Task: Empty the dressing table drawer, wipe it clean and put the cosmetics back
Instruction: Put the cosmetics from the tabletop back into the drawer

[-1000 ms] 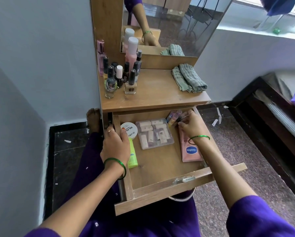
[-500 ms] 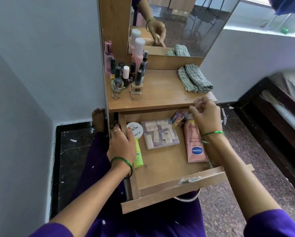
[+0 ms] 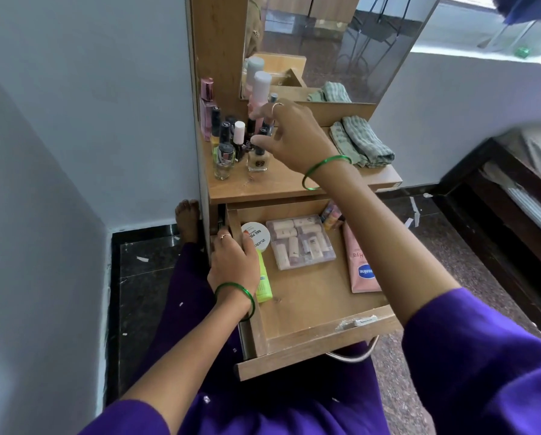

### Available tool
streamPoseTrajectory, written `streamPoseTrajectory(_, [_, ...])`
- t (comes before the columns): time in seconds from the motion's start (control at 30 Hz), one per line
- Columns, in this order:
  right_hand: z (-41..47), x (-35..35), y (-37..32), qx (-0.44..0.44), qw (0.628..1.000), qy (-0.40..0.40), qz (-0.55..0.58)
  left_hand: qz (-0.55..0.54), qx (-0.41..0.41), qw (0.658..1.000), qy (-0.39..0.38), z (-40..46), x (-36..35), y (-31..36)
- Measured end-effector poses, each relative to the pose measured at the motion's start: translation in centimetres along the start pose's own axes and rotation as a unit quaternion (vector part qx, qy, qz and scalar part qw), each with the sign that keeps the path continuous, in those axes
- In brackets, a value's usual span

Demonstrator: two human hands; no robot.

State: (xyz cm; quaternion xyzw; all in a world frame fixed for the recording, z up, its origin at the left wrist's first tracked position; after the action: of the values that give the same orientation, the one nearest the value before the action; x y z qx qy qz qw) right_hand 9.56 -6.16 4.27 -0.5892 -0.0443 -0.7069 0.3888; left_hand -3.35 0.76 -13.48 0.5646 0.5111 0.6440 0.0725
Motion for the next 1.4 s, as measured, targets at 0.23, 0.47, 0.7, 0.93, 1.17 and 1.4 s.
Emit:
streamPoseTrajectory(0.23, [0.6,-1.0,0.7,-0.034,0.998,-0.047,-0.03,-0.01,0.001,1.0,-0.001,0.2,0.0,-0.2])
streamPoseTrajectory(0.47, [-3.0,1.4,0.8,-0.045,0.999,-0.018,-0.002,-0.022,0.009,1.0,0.0,0.1,0.0,-0.2])
streamPoseTrajectory(0.7, [-9.5,2.8,1.1,-0.103,0.992,-0.062,0.048,-0.02,0.013,1.0,-0.004,0.0,0.2,0.1])
streamPoseTrajectory(0.93, [-12.8,-2.7,3.0,-0.139,0.981,-0.119,0.064,-0.025,0.012,1.0,-0.008,-0.5,0.4,0.2])
streamPoseTrajectory(1.17, [-13.2,-6.1,3.9,-0.174,0.976,-0.11,0.068,-0.026,0.007,1.0,-0.006,-0.4,0.5,0.2])
streamPoseTrajectory(1.4, [-12.7,-7.2,3.8,-0.156,0.979,-0.122,0.058,-0.027,0.003,1.0,-0.003,-0.2,0.2,-0.1])
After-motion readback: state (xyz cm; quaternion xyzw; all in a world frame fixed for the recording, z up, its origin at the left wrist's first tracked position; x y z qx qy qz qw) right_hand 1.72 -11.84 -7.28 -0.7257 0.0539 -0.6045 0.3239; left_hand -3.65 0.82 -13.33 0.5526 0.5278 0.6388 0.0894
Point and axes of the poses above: each hand's wrist, its own z-axis towards the middle knuckle, its own x-axis out of the back of the hand, y = z × x, the point moved 4 cm from there along z, towards the middle knuckle, and after that the axes turned 3 degrees about z, right-handed, at the moved point
